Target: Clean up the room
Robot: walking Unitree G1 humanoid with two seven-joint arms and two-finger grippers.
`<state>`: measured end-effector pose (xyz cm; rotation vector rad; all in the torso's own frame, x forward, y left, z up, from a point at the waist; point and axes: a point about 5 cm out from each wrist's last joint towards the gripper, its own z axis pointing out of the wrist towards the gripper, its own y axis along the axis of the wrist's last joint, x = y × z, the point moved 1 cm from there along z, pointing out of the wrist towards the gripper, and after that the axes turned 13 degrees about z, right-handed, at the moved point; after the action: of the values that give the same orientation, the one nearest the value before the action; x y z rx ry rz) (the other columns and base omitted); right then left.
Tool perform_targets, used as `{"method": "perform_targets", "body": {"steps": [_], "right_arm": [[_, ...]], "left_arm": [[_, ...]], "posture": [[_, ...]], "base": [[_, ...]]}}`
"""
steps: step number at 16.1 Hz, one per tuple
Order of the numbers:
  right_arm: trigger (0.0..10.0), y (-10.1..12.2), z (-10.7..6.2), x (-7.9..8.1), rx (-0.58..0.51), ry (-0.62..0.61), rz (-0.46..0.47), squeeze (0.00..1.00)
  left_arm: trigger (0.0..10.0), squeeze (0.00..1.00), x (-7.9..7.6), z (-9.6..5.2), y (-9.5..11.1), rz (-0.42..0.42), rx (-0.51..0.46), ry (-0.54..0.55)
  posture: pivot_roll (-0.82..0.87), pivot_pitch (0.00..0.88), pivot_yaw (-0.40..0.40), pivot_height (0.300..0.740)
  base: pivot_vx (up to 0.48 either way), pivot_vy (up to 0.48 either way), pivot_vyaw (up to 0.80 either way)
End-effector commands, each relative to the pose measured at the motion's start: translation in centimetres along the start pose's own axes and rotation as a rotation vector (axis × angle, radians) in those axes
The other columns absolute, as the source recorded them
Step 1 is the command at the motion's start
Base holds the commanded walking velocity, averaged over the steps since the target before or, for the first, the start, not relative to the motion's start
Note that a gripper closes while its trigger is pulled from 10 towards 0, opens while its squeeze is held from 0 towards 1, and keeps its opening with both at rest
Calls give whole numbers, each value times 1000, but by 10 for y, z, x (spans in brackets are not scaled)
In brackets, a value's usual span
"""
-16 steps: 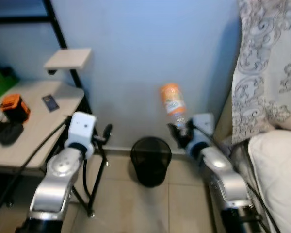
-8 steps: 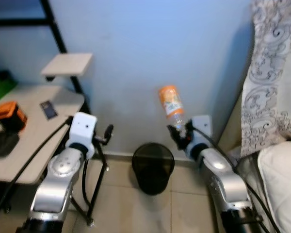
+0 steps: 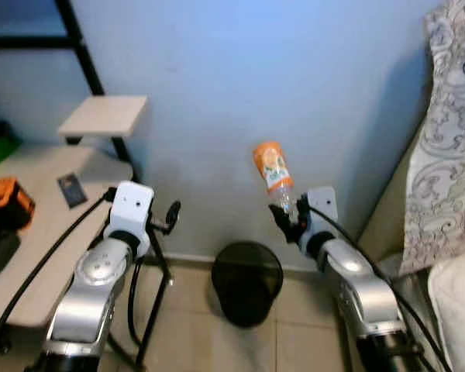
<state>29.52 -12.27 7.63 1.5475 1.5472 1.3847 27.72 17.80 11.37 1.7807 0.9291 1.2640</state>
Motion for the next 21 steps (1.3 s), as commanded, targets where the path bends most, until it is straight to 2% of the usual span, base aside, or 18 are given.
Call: {"method": "perform_targets", "body": {"steps": [1, 4, 6, 8, 9, 10, 13, 15, 17, 21], "right_arm": [[10000, 3, 0, -9, 1, -22, -36, 0], [10000, 0, 4, -14, 35, 0, -86, 0], [10000, -13, 14, -27, 156, 56, -251, 0], [10000, -21, 17, -30, 221, 87, -307, 0], [10000, -35, 22, -38, 327, 97, -393, 0], [10000, -43, 24, -42, 384, 91, -463, 0], [10000, -51, 29, -45, 422, 46, -480, 0], [10000, -60, 35, -42, 449, -1, -457, 0], [10000, -64, 38, -36, 451, -19, -456, 0], [10000, -61, 45, -27, 434, -43, -479, 0]], "left_arm": [[10000, 0, -4, -1, 5, 4, -19, -18], [10000, 0, -5, -2, 5, 8, -23, -29], [10000, 0, -8, -1, 5, 39, -29, -97], [10000, 0, -11, 1, 5, 57, -35, -149], [10000, 0, -19, 1, 5, 103, -49, -276], [10000, 0, -25, -3, 4, 163, -58, -394], [10000, 0, -29, -10, 2, 212, -67, -533], [10000, 0, -28, -16, -5, 288, -38, -675], [10000, 0, -28, -23, -10, 346, -23, -761], [10000, 0, -19, -23, -10, 375, -15, -770]], "posture": [[-37, 0, 52, 740], [-27, 0, 41, 740], [-23, 0, 38, 740], [-24, 0, 40, 740], [-21, 0, 33, 740], [-20, 0, 33, 740], [-9, 0, 24, 740], [-5, 0, 22, 740], [6, 0, 16, 740], [13, 0, 9, 740]], "base": [[334, 0, 0], [330, 0, 0], [334, 0, 0], [334, 0, 0], [307, 0, 0], [244, 0, 0], [0, 0, 0], [0, 0, 0], [0, 0, 0], [0, 0, 0]]}}
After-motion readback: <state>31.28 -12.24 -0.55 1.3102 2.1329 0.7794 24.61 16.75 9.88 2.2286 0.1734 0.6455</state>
